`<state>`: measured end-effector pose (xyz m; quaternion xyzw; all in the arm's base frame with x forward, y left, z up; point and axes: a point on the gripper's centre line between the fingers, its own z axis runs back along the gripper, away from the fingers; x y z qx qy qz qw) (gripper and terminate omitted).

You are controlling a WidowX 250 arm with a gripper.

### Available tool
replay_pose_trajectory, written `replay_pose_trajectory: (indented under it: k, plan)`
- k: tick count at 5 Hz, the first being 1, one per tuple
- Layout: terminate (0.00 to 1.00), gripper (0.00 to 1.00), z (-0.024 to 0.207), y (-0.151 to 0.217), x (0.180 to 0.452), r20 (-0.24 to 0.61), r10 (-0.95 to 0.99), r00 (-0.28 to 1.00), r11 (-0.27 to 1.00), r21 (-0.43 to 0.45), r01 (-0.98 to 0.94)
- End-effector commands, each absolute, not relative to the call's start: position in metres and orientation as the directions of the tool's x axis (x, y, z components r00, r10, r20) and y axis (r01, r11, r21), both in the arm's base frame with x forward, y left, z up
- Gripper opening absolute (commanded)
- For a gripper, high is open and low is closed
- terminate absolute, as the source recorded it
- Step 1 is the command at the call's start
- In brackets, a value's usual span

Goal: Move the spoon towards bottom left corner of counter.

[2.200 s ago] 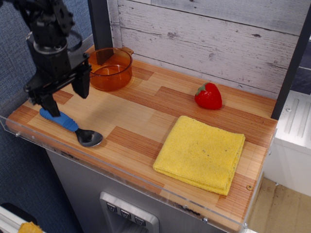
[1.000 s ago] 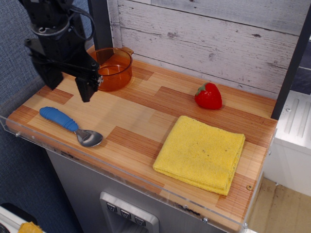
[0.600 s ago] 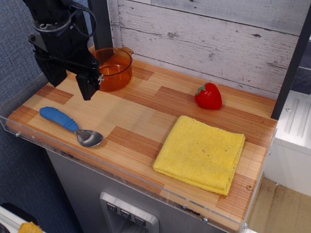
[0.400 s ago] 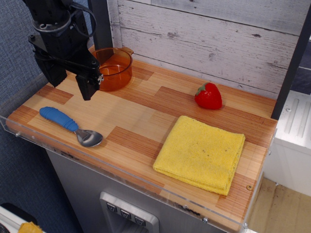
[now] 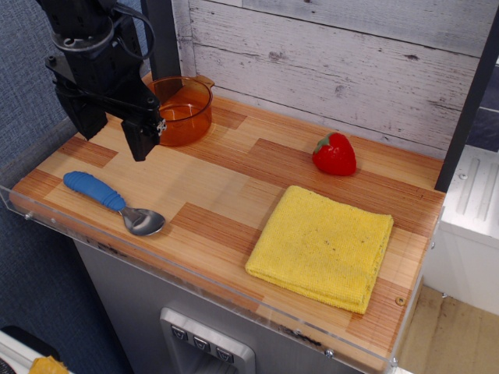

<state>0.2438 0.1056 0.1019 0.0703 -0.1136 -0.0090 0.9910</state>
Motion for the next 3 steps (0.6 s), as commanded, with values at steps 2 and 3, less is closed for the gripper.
replay_pose_trajectory:
  k: [2,3]
  plan:
    - [0.00,1.00,0.1087,0.1149,0.2355,0.253,-0.029,0.967,0.988,0.153,-0.010]
    - [1.00,1.00,0.1087,0.1149,0.2355,0.253,-0.029,0.967,0.988,0.153,-0.010]
